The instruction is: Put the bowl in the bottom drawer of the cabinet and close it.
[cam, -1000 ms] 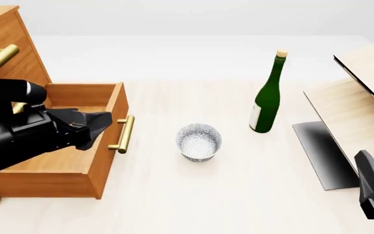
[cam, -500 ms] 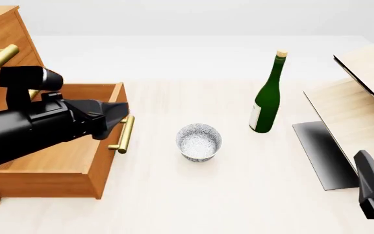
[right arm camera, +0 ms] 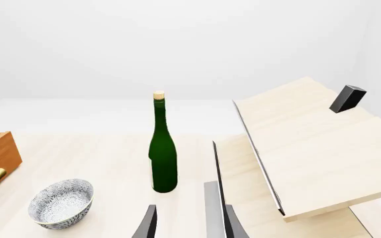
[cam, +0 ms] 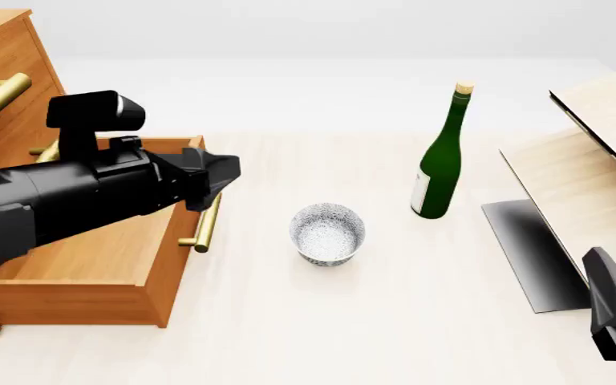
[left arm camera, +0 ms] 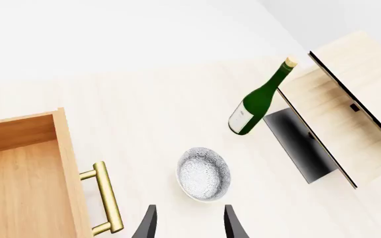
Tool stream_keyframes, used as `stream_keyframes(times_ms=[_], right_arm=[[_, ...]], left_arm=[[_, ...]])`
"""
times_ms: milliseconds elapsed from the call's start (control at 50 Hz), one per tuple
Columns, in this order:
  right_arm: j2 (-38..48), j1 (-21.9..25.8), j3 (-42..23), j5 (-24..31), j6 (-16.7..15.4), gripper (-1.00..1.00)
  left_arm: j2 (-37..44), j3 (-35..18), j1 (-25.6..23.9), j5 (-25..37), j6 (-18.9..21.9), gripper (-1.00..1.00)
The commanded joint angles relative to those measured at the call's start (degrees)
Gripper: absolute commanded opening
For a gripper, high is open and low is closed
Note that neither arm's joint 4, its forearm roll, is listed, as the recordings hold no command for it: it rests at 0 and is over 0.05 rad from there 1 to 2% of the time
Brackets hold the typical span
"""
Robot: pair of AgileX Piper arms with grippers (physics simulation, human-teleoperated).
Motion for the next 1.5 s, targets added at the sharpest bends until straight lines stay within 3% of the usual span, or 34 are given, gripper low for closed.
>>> stream_keyframes(times_ms=[20, 1500], right_arm=[[0.0, 0.0, 0.0, 0.0, 0.0, 1.00], [0.1, 0.0, 0.0, 0.0, 0.0, 1.00]], left_arm=[[4.4, -2.2, -0.9, -1.2, -1.2, 1.00], [30.1, -13.6, 0.4, -8.7, -7.0, 1.00]])
